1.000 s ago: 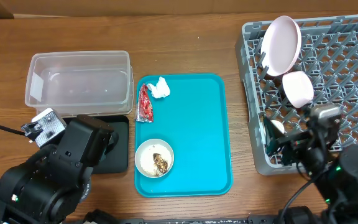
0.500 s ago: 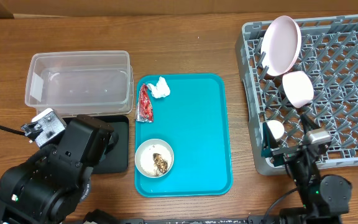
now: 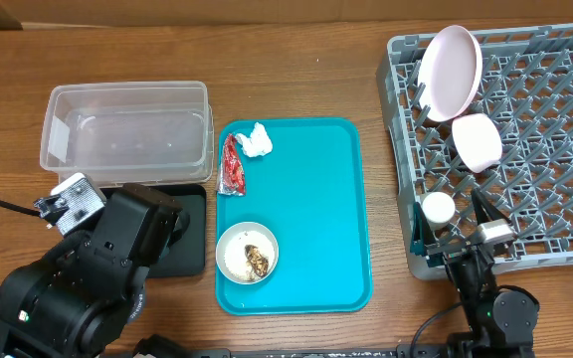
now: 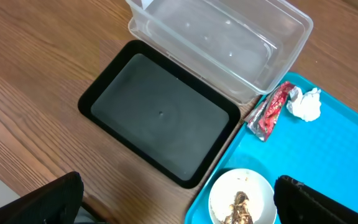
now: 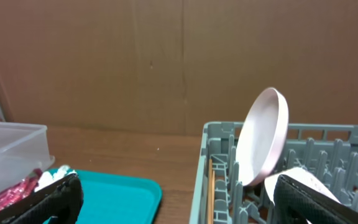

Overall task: Sort waste into correct bins and load items into the dishwasher
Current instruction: 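Release the chopstick in the rack and retract the right gripper to rest, then reach the left gripper to the teal tray and grasp the white tissue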

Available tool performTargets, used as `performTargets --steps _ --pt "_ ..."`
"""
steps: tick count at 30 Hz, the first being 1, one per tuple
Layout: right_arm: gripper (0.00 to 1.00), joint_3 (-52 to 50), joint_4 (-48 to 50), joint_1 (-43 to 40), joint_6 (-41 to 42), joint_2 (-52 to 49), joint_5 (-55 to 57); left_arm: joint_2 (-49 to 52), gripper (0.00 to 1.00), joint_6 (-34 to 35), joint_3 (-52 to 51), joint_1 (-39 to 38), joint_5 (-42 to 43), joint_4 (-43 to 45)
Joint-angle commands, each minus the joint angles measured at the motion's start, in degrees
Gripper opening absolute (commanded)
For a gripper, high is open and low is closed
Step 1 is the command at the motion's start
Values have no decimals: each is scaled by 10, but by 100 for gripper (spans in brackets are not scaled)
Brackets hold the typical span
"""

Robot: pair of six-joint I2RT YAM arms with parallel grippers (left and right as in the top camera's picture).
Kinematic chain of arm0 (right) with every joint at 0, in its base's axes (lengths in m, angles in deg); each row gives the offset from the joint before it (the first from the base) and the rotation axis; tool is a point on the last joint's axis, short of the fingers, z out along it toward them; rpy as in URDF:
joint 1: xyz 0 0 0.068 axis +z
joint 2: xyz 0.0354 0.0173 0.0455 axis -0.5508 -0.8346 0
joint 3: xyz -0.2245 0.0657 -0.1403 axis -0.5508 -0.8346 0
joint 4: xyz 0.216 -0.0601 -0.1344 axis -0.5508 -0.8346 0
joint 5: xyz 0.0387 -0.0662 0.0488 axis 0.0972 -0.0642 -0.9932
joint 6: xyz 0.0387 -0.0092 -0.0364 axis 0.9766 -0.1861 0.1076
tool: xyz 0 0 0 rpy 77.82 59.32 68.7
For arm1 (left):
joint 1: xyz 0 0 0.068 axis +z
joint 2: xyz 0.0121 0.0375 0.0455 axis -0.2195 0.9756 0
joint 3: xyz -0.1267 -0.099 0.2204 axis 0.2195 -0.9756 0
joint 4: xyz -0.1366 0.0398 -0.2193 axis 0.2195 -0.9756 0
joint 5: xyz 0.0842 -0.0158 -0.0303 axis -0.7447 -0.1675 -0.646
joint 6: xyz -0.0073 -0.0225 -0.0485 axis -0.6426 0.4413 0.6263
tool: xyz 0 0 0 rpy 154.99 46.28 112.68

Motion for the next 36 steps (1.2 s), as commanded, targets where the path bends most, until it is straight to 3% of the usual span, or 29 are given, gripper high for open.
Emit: performTargets --steps 1,12,27,31,36 --pt "100 -10 5 -5 -2 6 -2 1 100 12 6 3 0 0" --pt "100 -9 -61 -5 -2 5 -2 1 100 12 6 3 0 0" --pt "100 -9 -60 -5 -2 4 -3 1 100 12 5 3 0 0" --pt "100 -9 -60 -5 -2 4 -3 1 100 34 6 3 113 30" --pt "100 -9 -60 -5 -2 4 -3 29 100 -66 -6 2 201 165"
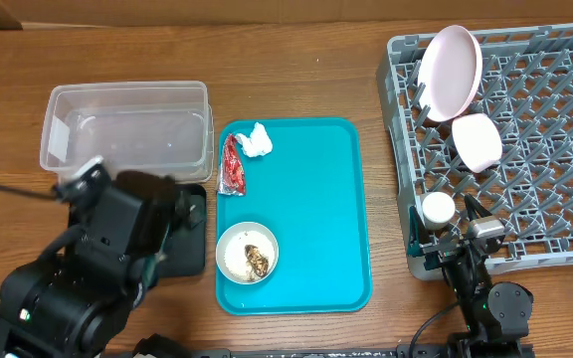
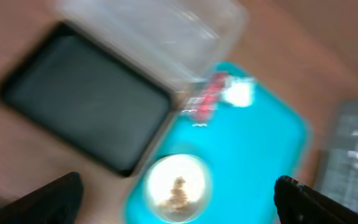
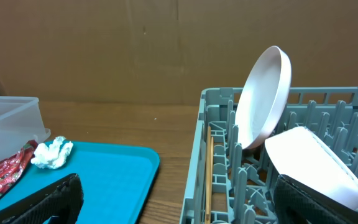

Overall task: Sort waste into correct bins and load items into the dishwasher
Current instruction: 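Reach the left gripper to the teal tray and grasp the white tissue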

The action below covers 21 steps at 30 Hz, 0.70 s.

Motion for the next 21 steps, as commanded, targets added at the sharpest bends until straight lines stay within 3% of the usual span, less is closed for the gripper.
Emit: performTargets --steps 1,9,13,16,19,21 --pt "100 -6 2 -2 -2 4 -3 39 100 -61 -9 2 98 45" --pt "100 -6 2 -2 -2 4 -3 258 100 -134 -10 2 148 78" --pt "100 -6 2 -2 -2 4 -3 362 100 -229 -10 2 198 164" --pt "100 -6 2 -2 -2 4 -3 419 100 -231 -9 2 196 208" --pt "100 -6 2 -2 -2 4 -3 458 91 -227 -9 2 143 253" --pt "100 -6 2 -2 -2 4 -3 476 78 -228 -9 2 104 282"
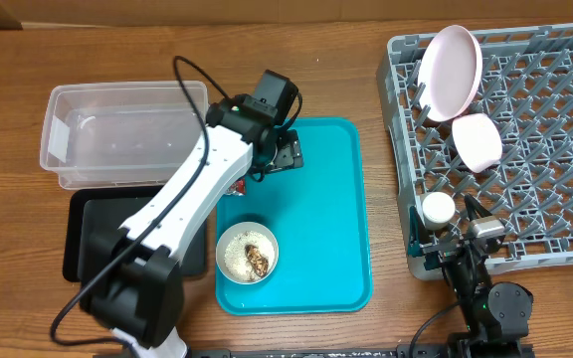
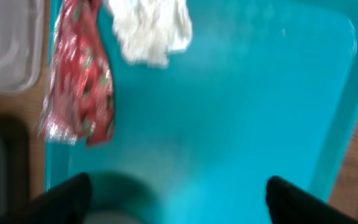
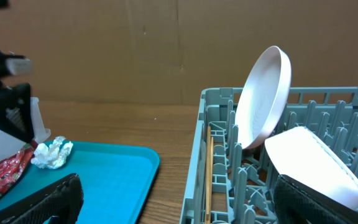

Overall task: Sort waste into correct bins and load items into the dishwasher
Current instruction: 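Reach the left gripper to the teal tray and grasp the white tissue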

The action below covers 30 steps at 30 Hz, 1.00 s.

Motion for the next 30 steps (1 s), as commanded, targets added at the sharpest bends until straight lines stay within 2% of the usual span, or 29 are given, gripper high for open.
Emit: performTargets --steps 1,11,18,22,26,30 --pt "100 -6 2 -2 -2 4 -2 24 76 -23 -1 2 -69 32" --pt "100 -6 2 -2 -2 4 -3 114 85 -30 -1 7 -118 140" --pt "100 -6 2 -2 -2 4 -3 151 86 -30 -1 21 -118 169" --pt "100 -6 2 -2 -2 4 -3 156 75 -31 -2 25 -117 181" --pt "100 -6 2 -2 -2 4 -3 156 43 -33 -1 25 -103 197" --pt "100 -6 2 -2 -2 4 -3 155 4 -63 12 26 -47 200"
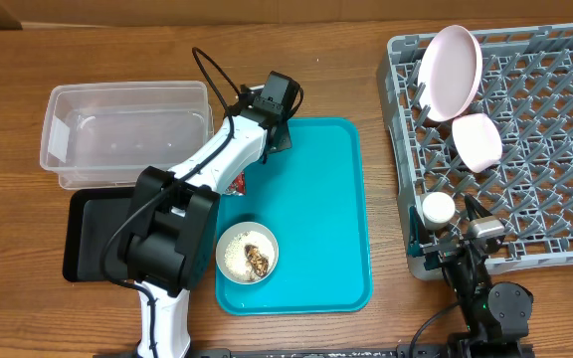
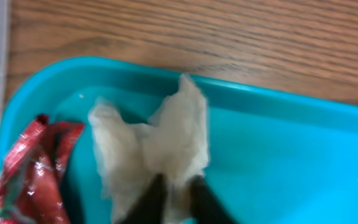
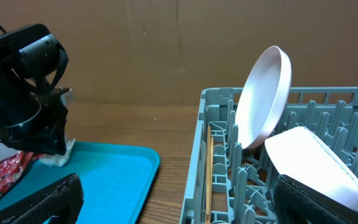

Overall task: Sort waste into correct bins and load items into the dishwasher
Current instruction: 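Reach the left gripper to the teal tray and grasp the white tissue, then carry the tissue with the left gripper and drop it in the clear bin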

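A crumpled white tissue (image 2: 157, 140) lies in the far left corner of the teal tray (image 1: 316, 214). My left gripper (image 2: 174, 198) is down on it, its two dark fingers pinched into the tissue. A red wrapper (image 2: 27, 171) lies just left of the tissue. A white bowl with food scraps (image 1: 247, 253) sits at the tray's front left. In the overhead view the left gripper (image 1: 273, 131) covers the tissue. My right gripper (image 3: 178, 193) stands open and empty at the near left corner of the grey dish rack (image 1: 398, 149).
A clear plastic bin (image 1: 125, 134) stands left of the tray, with a black tray (image 1: 93, 239) in front of it. The rack holds a pink plate (image 1: 449, 68), a pale bowl (image 1: 477, 140) and a white cup (image 1: 437, 208). Wooden table all around.
My left gripper was open above the wrapper and tissue; now it is lower, at the tray's far left corner, shut on the tissue. The right arm has not moved.
My left arm was folded over the black tray at the front left, gripper open. Then it had shifted toward the teal tray. A second ago it was stretched out over the tray's far left. Now it pinches the tissue. The right gripper stayed by the rack.
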Available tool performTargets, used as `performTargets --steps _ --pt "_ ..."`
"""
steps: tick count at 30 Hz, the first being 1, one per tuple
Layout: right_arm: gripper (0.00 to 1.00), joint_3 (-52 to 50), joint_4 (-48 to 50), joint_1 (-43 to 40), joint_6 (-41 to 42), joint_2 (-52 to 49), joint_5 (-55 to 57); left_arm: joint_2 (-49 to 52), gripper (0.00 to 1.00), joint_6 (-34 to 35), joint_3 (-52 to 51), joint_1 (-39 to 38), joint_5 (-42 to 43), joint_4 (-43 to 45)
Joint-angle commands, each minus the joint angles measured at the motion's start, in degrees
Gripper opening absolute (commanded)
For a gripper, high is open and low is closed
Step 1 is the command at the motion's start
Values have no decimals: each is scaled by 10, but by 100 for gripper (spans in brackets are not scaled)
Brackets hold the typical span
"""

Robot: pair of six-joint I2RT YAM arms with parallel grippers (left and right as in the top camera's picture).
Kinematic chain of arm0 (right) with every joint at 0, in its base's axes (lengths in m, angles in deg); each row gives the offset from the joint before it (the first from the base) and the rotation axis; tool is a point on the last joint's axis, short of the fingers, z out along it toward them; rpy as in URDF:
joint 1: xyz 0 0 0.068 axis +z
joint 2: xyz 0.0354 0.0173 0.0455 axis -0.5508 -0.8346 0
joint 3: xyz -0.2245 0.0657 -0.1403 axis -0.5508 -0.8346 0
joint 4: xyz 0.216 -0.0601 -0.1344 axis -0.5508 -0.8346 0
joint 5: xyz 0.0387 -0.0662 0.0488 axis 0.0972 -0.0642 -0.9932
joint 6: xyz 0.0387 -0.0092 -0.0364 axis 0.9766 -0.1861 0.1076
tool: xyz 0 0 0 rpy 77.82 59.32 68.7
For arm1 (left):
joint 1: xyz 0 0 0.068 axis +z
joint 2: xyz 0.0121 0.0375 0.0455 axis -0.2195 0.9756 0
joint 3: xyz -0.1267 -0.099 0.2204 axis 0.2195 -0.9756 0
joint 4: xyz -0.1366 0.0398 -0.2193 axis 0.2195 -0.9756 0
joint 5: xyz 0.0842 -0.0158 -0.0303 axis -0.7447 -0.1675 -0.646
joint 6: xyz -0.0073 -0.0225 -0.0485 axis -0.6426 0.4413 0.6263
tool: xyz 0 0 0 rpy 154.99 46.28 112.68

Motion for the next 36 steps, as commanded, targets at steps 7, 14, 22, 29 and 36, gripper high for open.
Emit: performTargets --steps 7,14,22,29,36 --pt "100 -6 2 -2 -2 4 -3 -22 4 -12 136 9 47 -164" --pt "100 -6 2 -2 -2 4 -3 -80 4 -12 206 42 12 -266" --pt "100 -6 2 -2 -2 4 -3 -93 4 -30 206 159 -23 -264" --pt "100 -6 2 -2 -2 4 -3 -86 84 -87 206 203 80 -262" --pt "100 -6 2 -2 -2 4 -3 -88 85 -98 215 140 77 -305"
